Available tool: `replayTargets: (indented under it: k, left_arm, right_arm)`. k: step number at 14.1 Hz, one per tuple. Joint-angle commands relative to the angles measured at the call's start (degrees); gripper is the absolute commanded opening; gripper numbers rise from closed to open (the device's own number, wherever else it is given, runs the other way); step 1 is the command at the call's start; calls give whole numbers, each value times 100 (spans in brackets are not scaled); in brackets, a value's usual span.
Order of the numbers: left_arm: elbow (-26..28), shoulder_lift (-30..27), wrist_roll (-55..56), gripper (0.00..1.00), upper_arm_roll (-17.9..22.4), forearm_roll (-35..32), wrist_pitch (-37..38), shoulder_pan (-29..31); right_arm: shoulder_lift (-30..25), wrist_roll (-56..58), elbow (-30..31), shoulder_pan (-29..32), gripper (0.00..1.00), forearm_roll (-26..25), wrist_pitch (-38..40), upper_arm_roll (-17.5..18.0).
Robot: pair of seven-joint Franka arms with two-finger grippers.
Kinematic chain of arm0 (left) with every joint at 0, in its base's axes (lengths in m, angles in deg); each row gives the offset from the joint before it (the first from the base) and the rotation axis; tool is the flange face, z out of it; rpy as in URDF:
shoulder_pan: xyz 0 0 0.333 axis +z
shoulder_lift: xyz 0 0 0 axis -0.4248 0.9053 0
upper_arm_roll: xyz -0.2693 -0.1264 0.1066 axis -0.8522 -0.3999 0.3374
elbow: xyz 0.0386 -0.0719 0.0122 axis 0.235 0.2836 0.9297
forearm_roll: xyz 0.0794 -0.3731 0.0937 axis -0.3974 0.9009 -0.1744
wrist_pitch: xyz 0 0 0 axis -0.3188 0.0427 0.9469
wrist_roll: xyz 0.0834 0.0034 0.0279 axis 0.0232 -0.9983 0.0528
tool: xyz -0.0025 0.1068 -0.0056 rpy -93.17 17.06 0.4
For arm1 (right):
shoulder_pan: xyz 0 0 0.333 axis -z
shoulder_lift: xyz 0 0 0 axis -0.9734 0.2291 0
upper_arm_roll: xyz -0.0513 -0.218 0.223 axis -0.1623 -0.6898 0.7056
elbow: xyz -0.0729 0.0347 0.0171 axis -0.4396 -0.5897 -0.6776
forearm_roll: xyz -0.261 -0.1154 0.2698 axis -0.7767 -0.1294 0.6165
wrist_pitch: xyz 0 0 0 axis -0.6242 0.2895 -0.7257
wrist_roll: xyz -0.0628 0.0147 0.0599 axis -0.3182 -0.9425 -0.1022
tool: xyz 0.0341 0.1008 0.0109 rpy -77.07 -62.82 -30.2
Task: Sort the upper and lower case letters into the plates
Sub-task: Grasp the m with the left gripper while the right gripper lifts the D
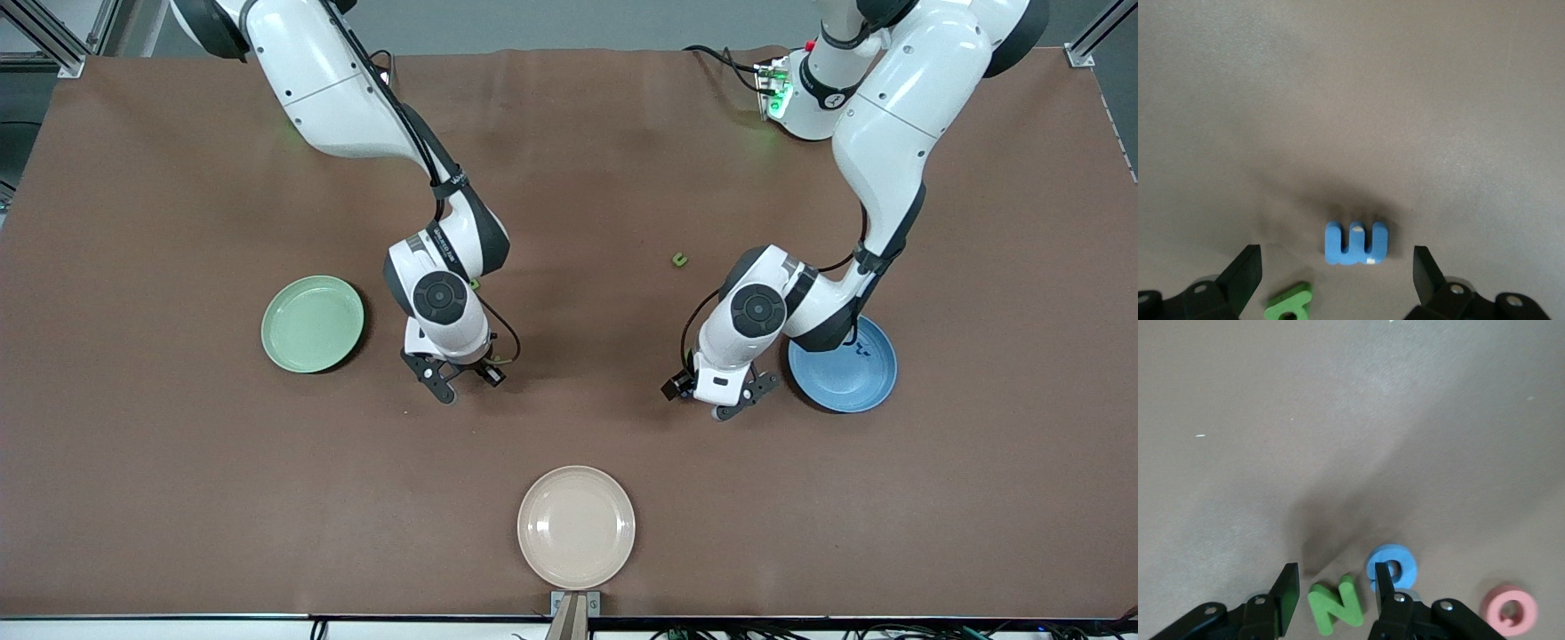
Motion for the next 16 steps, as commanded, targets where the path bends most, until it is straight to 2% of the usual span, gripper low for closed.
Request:
replayTargets:
  k: [1, 4, 8, 12, 16]
  left_arm:
    - [-320, 204, 153, 100, 105, -160, 115, -141]
    - [-320, 222, 153, 98, 122, -151, 115, -141]
    - [-329, 231, 162, 74, 123, -142, 115, -141]
    - [-329, 231, 162, 55, 123, -142, 141, -141]
    - [-329, 231, 162, 31, 123, -151, 142, -141]
  right_arm:
    - [118, 208, -191, 45, 54, -98, 199, 44]
    - [127, 594, -130, 62, 54, -107, 208, 44]
    - [118, 876, -24, 124, 54, -125, 251, 36]
    - [83, 1334, -41, 291, 54, -125, 708, 27]
    - [57, 1587, -68, 317, 54, -125, 971, 27]
